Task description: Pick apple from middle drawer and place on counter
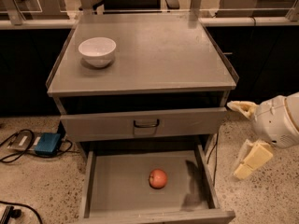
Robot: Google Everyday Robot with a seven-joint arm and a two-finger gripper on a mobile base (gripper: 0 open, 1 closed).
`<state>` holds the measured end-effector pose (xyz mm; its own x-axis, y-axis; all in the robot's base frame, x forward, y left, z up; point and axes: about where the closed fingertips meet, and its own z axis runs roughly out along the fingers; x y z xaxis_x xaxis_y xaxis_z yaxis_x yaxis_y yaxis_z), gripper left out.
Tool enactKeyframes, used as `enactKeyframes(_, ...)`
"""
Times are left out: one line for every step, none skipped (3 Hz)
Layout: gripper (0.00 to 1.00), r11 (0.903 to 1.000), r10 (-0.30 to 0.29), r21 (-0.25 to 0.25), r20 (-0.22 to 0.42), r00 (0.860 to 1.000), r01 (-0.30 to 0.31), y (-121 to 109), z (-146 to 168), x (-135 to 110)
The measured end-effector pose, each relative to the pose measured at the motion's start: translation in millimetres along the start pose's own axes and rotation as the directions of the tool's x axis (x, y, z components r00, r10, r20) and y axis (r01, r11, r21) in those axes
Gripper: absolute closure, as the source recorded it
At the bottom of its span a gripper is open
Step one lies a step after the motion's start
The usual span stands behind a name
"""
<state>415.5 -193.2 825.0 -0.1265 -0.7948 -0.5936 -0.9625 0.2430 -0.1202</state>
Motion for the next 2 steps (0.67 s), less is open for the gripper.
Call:
enactKeyframes(0.00, 1.0000, 0.000, 0.000, 0.000, 1.000, 0.000, 0.0, 0.0, 0.0)
enactKeyframes(0.00, 0.9984, 0.052, -0.025, 0.015, 0.999, -0.051, 7.3, 34.1, 12.2)
